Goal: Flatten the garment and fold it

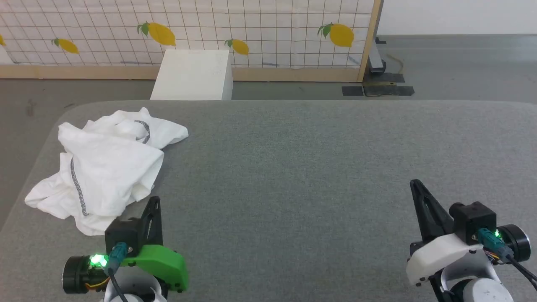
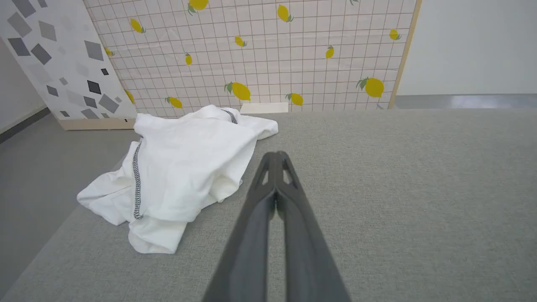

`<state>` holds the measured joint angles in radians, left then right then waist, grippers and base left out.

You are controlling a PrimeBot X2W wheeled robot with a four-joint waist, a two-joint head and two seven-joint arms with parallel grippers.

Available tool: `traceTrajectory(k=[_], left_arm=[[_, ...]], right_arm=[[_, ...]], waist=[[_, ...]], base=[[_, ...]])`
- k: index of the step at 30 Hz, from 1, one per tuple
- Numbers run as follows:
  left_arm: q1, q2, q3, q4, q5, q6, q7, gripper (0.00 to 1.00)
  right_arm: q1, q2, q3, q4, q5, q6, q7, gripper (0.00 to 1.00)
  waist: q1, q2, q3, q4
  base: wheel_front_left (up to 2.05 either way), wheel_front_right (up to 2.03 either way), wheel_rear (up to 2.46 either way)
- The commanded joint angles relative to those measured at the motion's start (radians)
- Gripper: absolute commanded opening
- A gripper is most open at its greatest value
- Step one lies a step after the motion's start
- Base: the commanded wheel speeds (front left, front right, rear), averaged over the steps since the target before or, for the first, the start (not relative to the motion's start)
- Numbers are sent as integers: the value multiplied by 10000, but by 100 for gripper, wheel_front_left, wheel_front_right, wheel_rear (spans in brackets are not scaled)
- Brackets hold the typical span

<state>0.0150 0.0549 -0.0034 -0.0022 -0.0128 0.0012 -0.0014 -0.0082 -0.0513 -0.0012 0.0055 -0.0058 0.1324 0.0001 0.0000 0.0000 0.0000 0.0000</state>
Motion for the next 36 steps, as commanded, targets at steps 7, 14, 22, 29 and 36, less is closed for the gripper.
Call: traceTrajectory(k=[7, 14, 22, 29, 36], left_arm=[[-150, -47, 34, 22, 128, -12, 14, 0], [-150, -47, 34, 22, 128, -12, 14, 0], [13, 2, -23, 0, -30, 0, -3, 100], [28, 1, -48, -10, -88, 3, -59, 100], [67, -2, -45, -47, -180, 12, -204, 100]], right_arm=[[82, 11, 12, -55, 58, -17, -1, 0], [82, 11, 12, -55, 58, -17, -1, 0], [0, 0, -9, 9, -1, 0, -2, 100], [5, 0, -63, 39, 71, 0, -59, 100], [4, 1, -241, 108, 303, -1, -205, 100]], waist=[[0, 0, 0, 0], [0, 0, 0, 0], [0, 0, 0, 0], [0, 0, 4, 0], [0, 0, 19, 3]], base=[[0, 0, 0], [0, 0, 0], [0, 0, 0], [0, 0, 0], [0, 0, 0]])
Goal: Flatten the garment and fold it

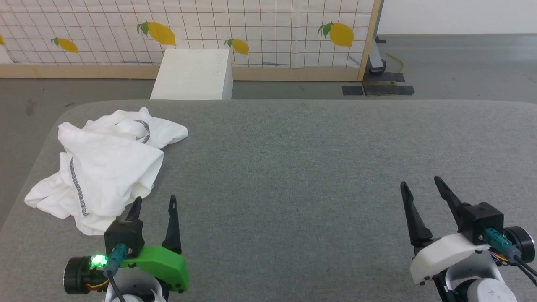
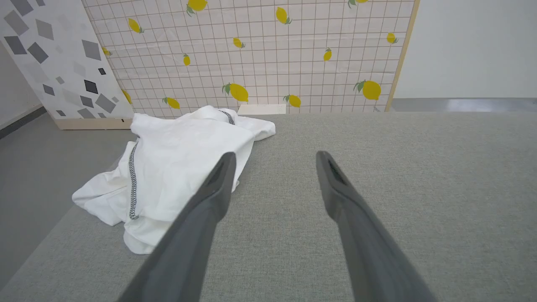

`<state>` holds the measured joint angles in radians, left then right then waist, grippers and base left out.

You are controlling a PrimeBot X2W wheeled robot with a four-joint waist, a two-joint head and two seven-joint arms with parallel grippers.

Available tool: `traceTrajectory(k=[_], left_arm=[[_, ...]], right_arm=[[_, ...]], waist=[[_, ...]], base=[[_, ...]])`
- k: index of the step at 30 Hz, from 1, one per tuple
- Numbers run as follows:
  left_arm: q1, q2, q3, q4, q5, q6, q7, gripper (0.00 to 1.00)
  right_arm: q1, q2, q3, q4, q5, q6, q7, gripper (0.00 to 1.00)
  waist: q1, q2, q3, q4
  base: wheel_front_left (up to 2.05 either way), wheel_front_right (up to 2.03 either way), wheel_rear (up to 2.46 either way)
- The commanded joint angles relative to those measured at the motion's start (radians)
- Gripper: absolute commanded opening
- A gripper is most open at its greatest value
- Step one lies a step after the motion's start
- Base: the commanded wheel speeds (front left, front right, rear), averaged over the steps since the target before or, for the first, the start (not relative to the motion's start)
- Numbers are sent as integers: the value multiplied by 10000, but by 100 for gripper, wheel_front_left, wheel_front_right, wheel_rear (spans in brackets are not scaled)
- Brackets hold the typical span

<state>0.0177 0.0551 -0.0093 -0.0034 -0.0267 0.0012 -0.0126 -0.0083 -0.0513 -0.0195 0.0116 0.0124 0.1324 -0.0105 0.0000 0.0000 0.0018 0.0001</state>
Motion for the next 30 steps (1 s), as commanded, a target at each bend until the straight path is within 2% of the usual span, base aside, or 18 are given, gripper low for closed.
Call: traceTrajectory(k=[1, 19, 30], left_arm=[[45, -4, 16, -40, -52, 14, -111, 100], [138, -11, 63, -93, -301, 117, -480, 100], [198, -15, 58, -112, -484, 199, -707, 100]], right_arm=[[3, 1, -85, 54, 145, -1, -118, 100], [24, 2, -489, 240, 443, -4, -489, 100], [31, 3, -583, 318, 586, -5, -718, 100]], waist=[[0, 0, 4, 1], [0, 0, 21, 84], [0, 0, 38, 404]], base=[[0, 0, 0], [0, 0, 0], [0, 0, 0]])
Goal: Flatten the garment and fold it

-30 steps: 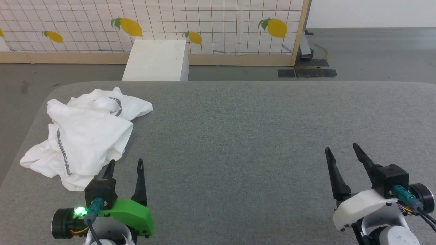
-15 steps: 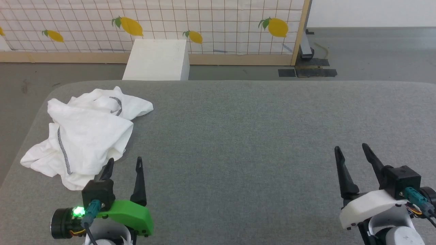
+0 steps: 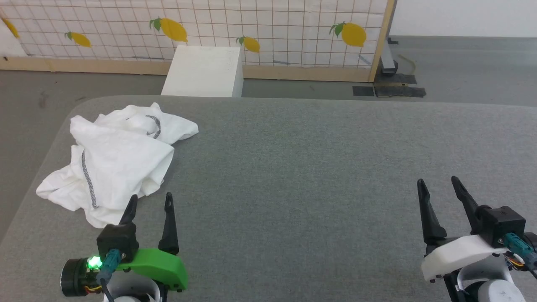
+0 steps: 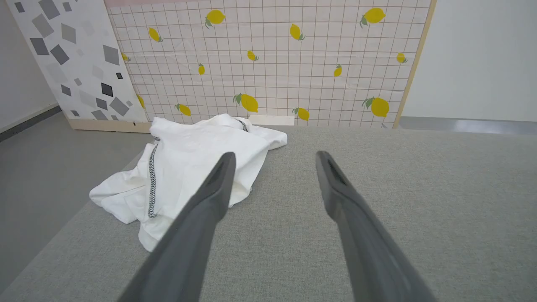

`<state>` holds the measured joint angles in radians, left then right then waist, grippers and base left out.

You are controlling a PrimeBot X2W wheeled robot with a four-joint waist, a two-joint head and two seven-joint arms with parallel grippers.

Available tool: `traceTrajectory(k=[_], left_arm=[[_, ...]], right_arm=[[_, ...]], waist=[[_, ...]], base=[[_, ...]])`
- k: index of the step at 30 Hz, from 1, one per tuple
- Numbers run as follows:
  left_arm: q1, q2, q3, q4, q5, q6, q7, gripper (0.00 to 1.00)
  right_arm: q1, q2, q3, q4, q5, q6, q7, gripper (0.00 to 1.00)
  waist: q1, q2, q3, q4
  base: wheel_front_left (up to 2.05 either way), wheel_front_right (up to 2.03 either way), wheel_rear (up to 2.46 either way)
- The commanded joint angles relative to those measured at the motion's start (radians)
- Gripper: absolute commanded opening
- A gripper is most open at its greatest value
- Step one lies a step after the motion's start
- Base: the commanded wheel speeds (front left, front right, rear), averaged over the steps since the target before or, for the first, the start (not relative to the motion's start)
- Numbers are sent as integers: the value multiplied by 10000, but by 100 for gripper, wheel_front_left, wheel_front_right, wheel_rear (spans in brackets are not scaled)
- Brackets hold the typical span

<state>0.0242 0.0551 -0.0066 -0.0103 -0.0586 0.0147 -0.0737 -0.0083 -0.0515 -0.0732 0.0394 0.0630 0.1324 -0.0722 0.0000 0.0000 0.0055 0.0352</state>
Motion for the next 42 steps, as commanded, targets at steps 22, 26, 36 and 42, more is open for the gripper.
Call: traceTrajectory(k=[22, 26, 36, 42], left_arm=[[324, -24, 97, -81, -559, 195, -569, 100], [318, -26, 61, -68, -636, 200, -650, 100], [399, -30, 6, -66, -837, 263, -855, 100], [562, -32, 5, -74, -928, 267, -978, 100]], right_arm=[[76, 7, -55, 411, 214, -8, -577, 100], [109, 8, -94, 471, 211, -9, -658, 100], [91, 9, 20, 695, 128, -10, -865, 100], [114, 9, 50, 841, 195, -11, -988, 100]], waist=[[0, 0, 23, 1055], [0, 0, 51, 1293], [0, 0, 67, 1876], [0, 0, -2, 2219]], base=[[0, 0, 0], [0, 0, 0], [0, 0, 0], [0, 0, 0]])
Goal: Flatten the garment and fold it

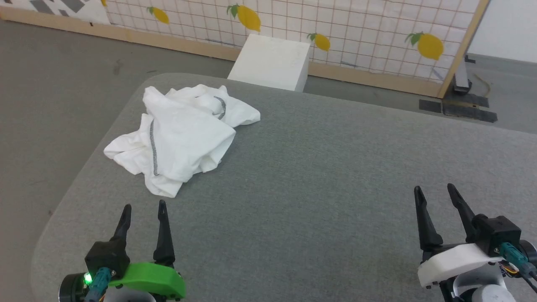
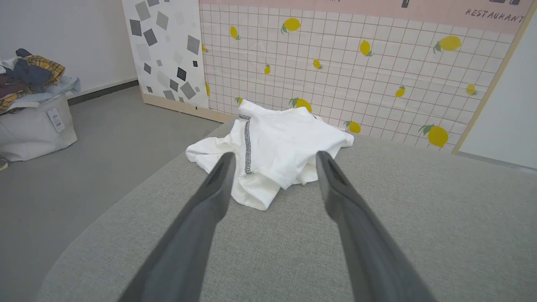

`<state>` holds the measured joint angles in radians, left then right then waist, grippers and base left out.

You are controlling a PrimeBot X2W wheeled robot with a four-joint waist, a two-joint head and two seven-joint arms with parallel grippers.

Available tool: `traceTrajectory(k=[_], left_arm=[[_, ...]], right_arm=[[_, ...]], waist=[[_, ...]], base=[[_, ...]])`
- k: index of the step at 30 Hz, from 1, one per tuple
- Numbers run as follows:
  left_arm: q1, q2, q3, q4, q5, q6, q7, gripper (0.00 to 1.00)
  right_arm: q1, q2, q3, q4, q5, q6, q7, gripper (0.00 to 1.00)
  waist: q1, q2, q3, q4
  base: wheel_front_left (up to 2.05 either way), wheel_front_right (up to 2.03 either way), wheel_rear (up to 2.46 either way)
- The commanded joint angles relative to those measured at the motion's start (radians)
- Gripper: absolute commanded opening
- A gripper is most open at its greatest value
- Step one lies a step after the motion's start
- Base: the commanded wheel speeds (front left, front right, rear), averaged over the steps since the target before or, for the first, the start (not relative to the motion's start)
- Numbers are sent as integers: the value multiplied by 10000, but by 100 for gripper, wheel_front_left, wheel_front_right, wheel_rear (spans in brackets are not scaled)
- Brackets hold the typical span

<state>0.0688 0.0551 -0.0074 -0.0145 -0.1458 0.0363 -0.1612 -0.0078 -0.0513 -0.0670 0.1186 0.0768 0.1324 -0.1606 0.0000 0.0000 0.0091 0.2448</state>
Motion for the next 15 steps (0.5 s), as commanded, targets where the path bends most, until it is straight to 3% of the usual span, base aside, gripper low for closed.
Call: traceTrajectory(k=[1, 15], left_arm=[[139, -33, 9, -32, -65, 46, -122, 100], [314, -38, 19, -45, -319, 48, -413, 100]], right_arm=[[117, 7, -14, 66, 68, -11, -123, 100], [163, 8, -35, 356, 260, -13, -415, 100]], waist=[[0, 0, -47, 176], [0, 0, -78, 961]], base=[[0, 0, 0], [0, 0, 0]])
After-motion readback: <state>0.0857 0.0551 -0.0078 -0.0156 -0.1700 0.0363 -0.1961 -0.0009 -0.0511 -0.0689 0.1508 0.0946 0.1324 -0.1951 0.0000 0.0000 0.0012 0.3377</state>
